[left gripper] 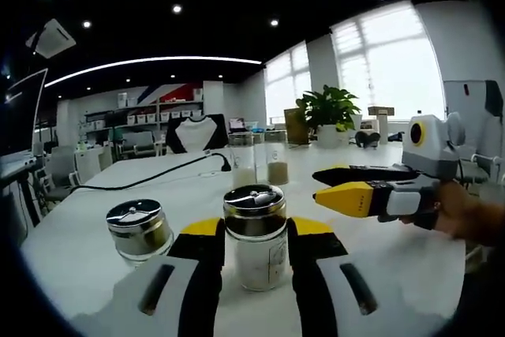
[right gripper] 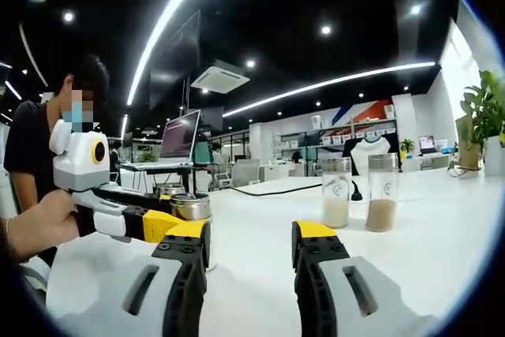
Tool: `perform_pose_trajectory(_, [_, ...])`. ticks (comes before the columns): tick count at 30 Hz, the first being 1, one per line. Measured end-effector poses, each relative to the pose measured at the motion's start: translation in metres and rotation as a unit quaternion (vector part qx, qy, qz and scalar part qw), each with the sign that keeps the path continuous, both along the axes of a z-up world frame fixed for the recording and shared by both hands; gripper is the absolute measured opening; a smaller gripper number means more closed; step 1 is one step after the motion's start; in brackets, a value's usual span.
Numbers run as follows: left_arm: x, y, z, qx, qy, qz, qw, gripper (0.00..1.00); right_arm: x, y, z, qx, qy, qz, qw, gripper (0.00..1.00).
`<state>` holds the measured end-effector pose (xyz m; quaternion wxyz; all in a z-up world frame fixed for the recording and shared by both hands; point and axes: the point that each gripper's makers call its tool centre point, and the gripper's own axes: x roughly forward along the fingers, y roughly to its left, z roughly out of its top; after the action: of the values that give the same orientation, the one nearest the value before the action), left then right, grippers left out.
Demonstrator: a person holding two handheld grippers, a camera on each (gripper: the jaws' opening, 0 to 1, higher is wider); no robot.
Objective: Rotate the seasoning bottle until the label or dispensing opening points toward the visible target arrow and the bottle remains upright within the marked orientation range
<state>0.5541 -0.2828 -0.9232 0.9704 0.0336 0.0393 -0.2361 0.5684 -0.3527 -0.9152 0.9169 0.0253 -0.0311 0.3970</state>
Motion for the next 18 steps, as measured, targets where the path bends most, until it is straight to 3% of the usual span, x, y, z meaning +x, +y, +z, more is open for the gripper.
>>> perform_pose_trajectory(18, [0.0036,0.0093,-0.0001,0.003,0.004,0.013,0.9999,0.34,0.0009,-0.0022,0.0006,0.003,0.001,-0.005,1.0000,0.40])
